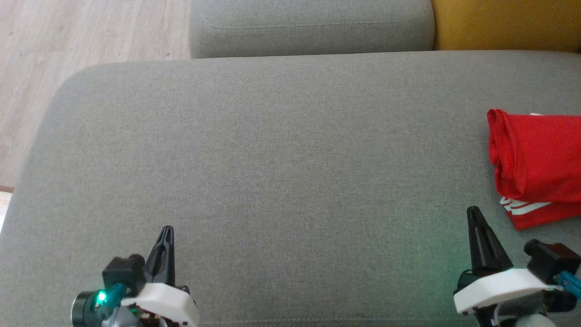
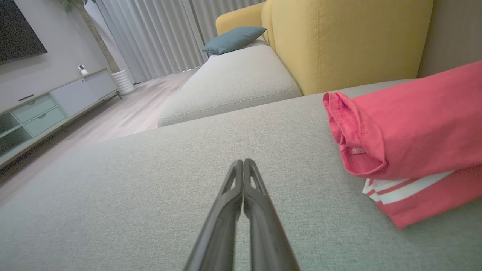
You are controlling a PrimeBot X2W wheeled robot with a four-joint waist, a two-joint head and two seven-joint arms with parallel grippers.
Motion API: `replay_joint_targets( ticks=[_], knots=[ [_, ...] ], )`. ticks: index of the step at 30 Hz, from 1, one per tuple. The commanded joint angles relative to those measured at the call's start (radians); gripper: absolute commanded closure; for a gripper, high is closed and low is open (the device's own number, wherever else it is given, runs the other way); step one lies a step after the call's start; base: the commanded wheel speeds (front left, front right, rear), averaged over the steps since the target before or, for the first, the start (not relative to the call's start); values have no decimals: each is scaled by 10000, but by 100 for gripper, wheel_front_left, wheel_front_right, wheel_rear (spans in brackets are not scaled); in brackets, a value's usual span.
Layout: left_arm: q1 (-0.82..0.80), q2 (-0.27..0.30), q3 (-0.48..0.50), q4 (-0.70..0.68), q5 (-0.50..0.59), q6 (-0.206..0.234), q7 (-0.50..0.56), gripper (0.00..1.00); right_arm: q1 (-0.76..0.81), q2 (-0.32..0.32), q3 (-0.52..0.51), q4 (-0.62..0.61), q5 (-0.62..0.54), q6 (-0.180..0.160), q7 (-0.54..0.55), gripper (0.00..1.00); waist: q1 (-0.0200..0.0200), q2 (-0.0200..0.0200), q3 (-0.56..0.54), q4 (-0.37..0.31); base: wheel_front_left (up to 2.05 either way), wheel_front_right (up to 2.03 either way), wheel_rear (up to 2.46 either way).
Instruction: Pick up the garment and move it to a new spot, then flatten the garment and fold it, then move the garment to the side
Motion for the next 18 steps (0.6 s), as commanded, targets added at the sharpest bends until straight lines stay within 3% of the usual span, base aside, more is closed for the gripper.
replay_joint_targets(
  ticks=[1, 18],
  knots=[
    [-448, 30, 240, -275, -304, -86, 56, 100, -406, -82, -14, -262, 332, 6, 39, 100, 0, -1, -3, -5, 0, 0, 0],
    [-625, -101, 713, -107, -2199, -544, 418, 100, -656, -169, -31, 3, 2262, 14, 151, 100, 0, -1, -36, -50, 0, 0, 0]
  ],
)
